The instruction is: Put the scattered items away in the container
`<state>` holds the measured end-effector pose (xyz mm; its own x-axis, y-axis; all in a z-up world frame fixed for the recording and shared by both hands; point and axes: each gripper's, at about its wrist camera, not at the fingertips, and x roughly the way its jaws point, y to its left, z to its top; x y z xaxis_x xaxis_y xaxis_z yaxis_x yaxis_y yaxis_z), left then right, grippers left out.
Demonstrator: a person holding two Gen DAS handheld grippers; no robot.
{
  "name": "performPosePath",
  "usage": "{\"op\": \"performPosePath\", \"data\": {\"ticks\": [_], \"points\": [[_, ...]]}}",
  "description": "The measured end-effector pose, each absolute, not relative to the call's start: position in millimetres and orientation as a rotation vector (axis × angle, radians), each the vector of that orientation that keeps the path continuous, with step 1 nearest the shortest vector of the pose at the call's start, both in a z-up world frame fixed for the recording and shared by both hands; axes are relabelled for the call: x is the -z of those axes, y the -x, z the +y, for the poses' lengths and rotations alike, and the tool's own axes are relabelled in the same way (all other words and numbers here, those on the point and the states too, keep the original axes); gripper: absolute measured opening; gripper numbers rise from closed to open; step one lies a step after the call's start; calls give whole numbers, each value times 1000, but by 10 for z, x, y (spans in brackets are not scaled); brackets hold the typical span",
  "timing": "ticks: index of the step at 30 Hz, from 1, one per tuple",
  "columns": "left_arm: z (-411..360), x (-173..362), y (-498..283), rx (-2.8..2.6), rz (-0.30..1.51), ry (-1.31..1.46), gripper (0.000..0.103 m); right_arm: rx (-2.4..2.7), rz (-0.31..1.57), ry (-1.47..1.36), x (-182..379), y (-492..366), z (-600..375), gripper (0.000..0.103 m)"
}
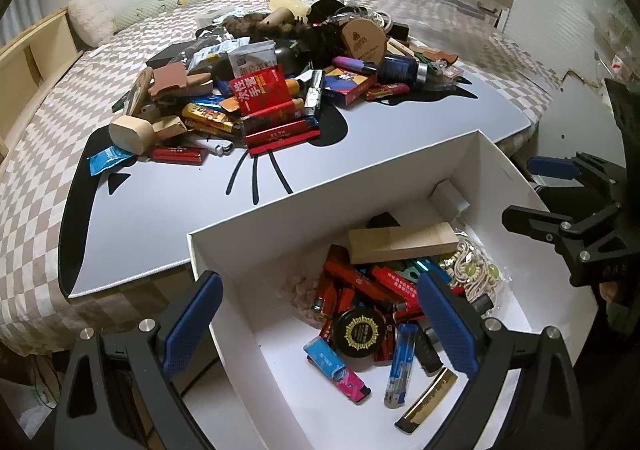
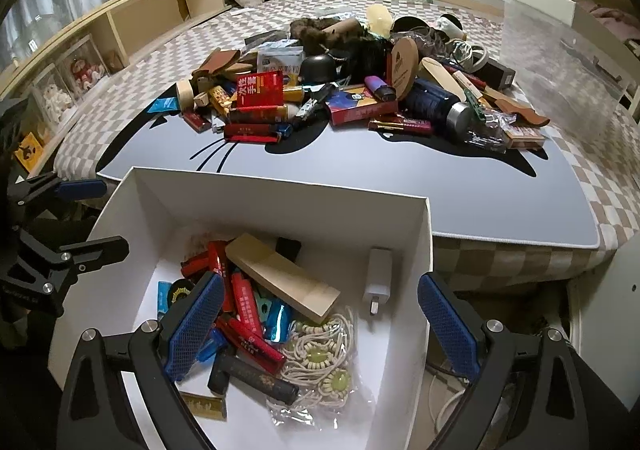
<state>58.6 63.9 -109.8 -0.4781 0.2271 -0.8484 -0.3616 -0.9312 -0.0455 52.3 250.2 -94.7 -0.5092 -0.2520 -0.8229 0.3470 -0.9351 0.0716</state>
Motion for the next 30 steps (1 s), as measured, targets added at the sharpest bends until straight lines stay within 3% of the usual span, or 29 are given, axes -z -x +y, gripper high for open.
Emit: {"op": "performPosePath", "data": {"ticks": [30], "points": [[691, 1187, -604, -2388, 224, 1404, 98, 2438, 166, -1351, 1004, -515, 2484, 97]]}}
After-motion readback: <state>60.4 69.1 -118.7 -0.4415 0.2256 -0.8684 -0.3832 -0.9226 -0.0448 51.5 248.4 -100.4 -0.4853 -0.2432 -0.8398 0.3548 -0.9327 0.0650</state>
